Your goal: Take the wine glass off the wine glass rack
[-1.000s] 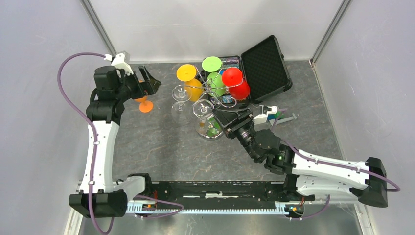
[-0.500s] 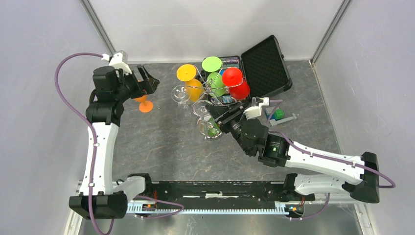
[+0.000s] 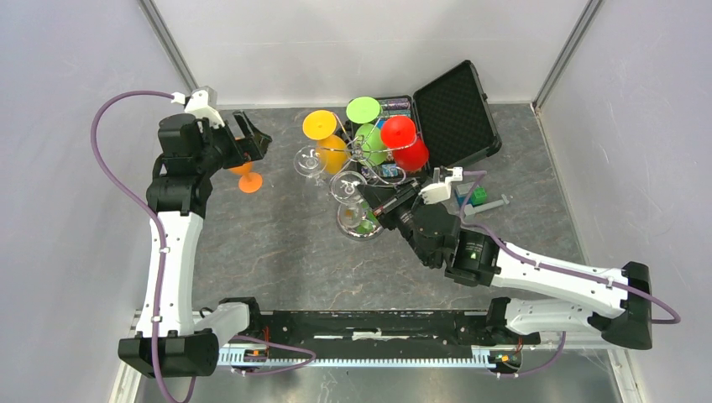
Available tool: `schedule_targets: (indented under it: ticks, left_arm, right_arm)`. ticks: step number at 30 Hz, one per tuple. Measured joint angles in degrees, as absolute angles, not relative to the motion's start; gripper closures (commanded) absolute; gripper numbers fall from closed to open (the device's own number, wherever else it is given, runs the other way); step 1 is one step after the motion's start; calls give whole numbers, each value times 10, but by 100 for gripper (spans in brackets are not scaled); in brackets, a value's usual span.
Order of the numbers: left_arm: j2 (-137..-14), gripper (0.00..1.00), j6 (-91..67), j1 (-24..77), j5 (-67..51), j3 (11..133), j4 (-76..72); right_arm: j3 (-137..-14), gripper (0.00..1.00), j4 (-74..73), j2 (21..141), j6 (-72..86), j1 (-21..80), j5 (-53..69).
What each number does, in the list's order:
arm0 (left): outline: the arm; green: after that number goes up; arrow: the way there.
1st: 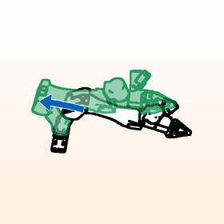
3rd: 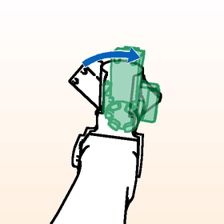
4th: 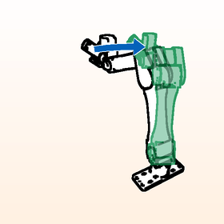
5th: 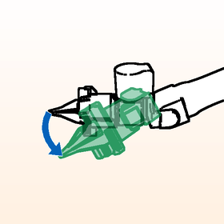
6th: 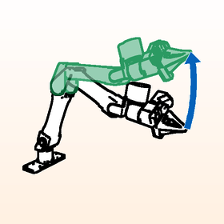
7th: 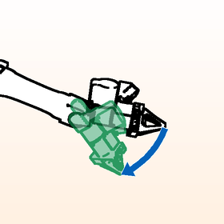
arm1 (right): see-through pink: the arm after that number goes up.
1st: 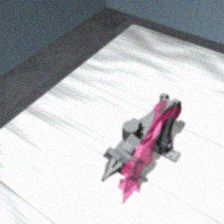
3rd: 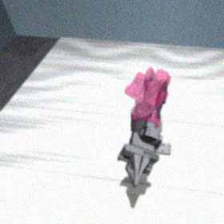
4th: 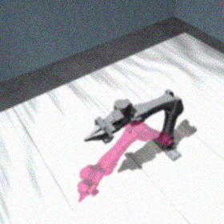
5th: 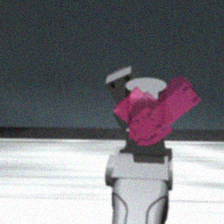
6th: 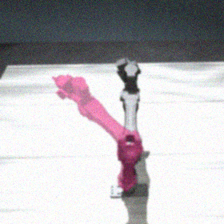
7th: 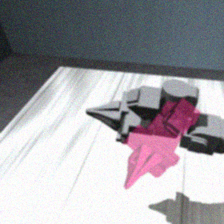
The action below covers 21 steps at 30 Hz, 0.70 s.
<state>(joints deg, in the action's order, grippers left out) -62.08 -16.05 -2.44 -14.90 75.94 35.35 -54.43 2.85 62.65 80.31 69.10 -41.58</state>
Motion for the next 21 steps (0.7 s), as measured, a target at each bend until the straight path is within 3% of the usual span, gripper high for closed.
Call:
schedule_targets:
  ticks: [2, 21]
  left_arm:
    - [-621, 0, -161, -24, -149, 759, 354]
    - [-621, 0, -161, -24, -149, 759, 353]
  right_arm:
    - [-544, 100, 33, 625, 806, 691, -416]
    - [-526, 100, 125, 618, 808, 688, -348]
